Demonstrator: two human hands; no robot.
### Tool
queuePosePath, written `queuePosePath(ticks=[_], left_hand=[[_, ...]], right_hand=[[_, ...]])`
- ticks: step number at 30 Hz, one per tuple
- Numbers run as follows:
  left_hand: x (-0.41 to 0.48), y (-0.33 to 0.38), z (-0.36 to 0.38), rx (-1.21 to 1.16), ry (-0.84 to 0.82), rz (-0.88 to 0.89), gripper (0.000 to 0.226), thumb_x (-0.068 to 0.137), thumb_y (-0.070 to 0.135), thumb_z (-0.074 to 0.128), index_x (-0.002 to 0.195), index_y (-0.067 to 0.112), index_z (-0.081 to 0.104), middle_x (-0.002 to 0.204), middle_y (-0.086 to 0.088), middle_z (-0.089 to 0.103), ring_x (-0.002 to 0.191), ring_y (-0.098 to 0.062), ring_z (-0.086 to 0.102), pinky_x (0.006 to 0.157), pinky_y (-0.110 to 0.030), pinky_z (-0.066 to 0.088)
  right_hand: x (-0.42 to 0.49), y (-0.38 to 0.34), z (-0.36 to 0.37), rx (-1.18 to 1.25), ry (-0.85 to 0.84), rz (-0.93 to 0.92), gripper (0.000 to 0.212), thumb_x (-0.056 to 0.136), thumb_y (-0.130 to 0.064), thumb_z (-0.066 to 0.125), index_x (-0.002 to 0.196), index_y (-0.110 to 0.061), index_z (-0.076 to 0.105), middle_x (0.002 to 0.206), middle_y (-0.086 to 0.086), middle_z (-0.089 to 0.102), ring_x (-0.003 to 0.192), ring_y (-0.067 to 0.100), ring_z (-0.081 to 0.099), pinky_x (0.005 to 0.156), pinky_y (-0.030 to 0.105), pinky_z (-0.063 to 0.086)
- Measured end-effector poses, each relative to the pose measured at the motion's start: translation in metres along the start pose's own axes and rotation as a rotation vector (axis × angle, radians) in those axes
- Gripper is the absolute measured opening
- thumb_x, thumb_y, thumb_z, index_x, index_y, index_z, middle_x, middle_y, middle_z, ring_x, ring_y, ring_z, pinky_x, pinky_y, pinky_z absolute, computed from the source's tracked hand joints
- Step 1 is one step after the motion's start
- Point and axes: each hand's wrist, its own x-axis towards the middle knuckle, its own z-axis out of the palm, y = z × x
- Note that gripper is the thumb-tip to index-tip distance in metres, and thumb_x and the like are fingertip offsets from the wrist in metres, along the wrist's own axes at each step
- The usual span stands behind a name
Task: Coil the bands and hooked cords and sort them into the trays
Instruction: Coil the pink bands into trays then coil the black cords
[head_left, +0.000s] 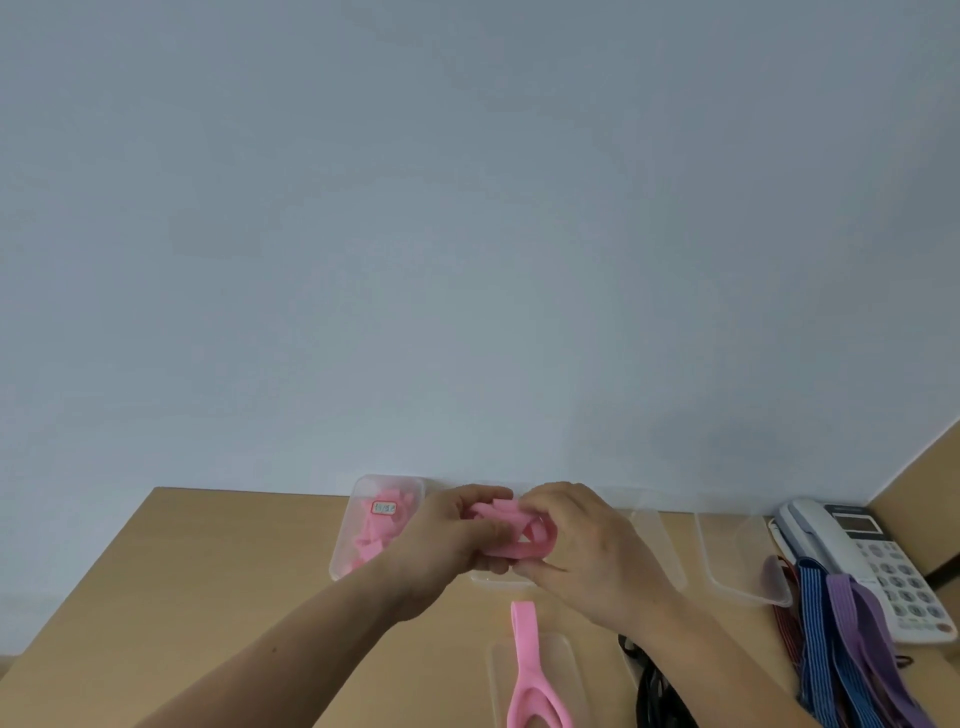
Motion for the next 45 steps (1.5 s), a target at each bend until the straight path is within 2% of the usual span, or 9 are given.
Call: queuePosePath(ticks=[4, 9, 15, 21, 25, 28, 32, 41, 45], left_hand=[[0.003, -0.003, -0.014, -0.030, -0.066, -0.080, 0.039, 0.083, 0.013, 0.058, 0.121, 0.009, 0.061, 0.114, -0.024, 0.068, 0.084, -0.027, 0.065, 0.077, -0.035, 0.056], [0.013, -0.017, -0.031, 0.101, -0.023, -0.134, 0.031, 0.096, 0.010, 0.047, 0.122, 0.013, 0.064, 0.127, -0.003, 0.062, 0.106, -0.026, 0.062, 0.076, -0.035, 0.056], [0.033, -0.055, -0.045, 0.198, 0.016, -0.280, 0.014, 0.092, 0.013, 0.048, 0.099, 0.009, 0.059, 0.094, -0.006, 0.061, 0.080, -0.024, 0.056, 0.062, -0.033, 0.046], [0.073, -0.085, -0.059, 0.441, 0.260, -0.331, 0.005, 0.089, 0.016, 0.050, 0.094, 0.018, 0.049, 0.090, -0.007, 0.049, 0.074, -0.019, 0.048, 0.061, -0.030, 0.039], [0.100, -0.104, -0.058, 0.611, 0.300, -0.411, 0.033, 0.093, 0.023, 0.050, 0.125, 0.014, 0.050, 0.105, -0.005, 0.059, 0.085, -0.022, 0.063, 0.061, -0.025, 0.044], [0.112, -0.113, -0.053, 0.697, 0.302, -0.455, 0.038, 0.093, 0.026, 0.049, 0.129, 0.013, 0.051, 0.113, -0.007, 0.061, 0.089, -0.026, 0.068, 0.070, -0.032, 0.053], [0.117, -0.122, -0.050, 0.773, 0.311, -0.433, 0.022, 0.091, 0.029, 0.052, 0.106, 0.015, 0.059, 0.098, -0.008, 0.069, 0.084, -0.031, 0.070, 0.074, -0.044, 0.057], [0.122, -0.125, -0.050, 0.957, 0.305, -0.424, 0.031, 0.087, 0.031, 0.051, 0.115, 0.018, 0.058, 0.103, -0.003, 0.067, 0.089, -0.024, 0.064, 0.074, -0.039, 0.055], [0.124, -0.128, -0.049, 1.310, 0.396, -0.038, 0.045, 0.085, 0.031, 0.060, 0.129, 0.022, 0.054, 0.127, 0.001, 0.053, 0.117, -0.023, 0.052, 0.084, -0.029, 0.043]], right_hand=[[0.003, 0.000, 0.013, -0.054, -0.014, 0.016, 0.032, 0.070, -0.034, 0.076, 0.097, -0.022, 0.063, 0.102, -0.020, 0.060, 0.096, 0.000, 0.053, 0.076, 0.011, 0.043], [0.002, -0.001, 0.032, -0.123, -0.072, 0.044, 0.026, 0.070, -0.027, 0.073, 0.092, -0.017, 0.063, 0.099, -0.012, 0.063, 0.093, 0.006, 0.055, 0.074, 0.013, 0.042], [-0.010, 0.021, 0.065, -0.110, -0.181, 0.161, 0.016, 0.075, -0.023, 0.065, 0.087, -0.014, 0.058, 0.085, -0.009, 0.055, 0.081, 0.008, 0.046, 0.064, 0.011, 0.034], [0.011, 0.065, 0.082, -0.106, -0.163, 0.211, 0.012, 0.069, -0.014, 0.068, 0.076, -0.014, 0.059, 0.072, -0.009, 0.055, 0.073, 0.011, 0.043, 0.056, 0.015, 0.028], [0.040, 0.096, 0.098, -0.198, -0.263, 0.057, 0.015, 0.065, -0.017, 0.075, 0.074, -0.013, 0.064, 0.071, -0.002, 0.063, 0.073, 0.023, 0.057, 0.058, 0.030, 0.042], [0.060, 0.114, 0.114, -0.255, -0.338, -0.035, 0.031, 0.050, -0.020, 0.083, 0.075, -0.016, 0.065, 0.068, -0.003, 0.064, 0.068, 0.023, 0.063, 0.053, 0.024, 0.044], [0.073, 0.133, 0.133, -0.247, -0.411, -0.097, 0.029, 0.054, -0.018, 0.082, 0.079, -0.015, 0.066, 0.073, 0.001, 0.066, 0.072, 0.024, 0.063, 0.057, 0.024, 0.037], [0.070, 0.136, 0.150, -0.483, -0.351, -0.159, 0.033, 0.059, -0.026, 0.080, 0.090, -0.021, 0.070, 0.083, 0.001, 0.061, 0.075, 0.024, 0.059, 0.062, 0.035, 0.051], [0.059, 0.135, 0.150, -0.469, -0.364, -0.092, 0.038, 0.052, -0.035, 0.090, 0.083, -0.020, 0.071, 0.077, 0.001, 0.064, 0.071, 0.023, 0.062, 0.062, 0.034, 0.053]])
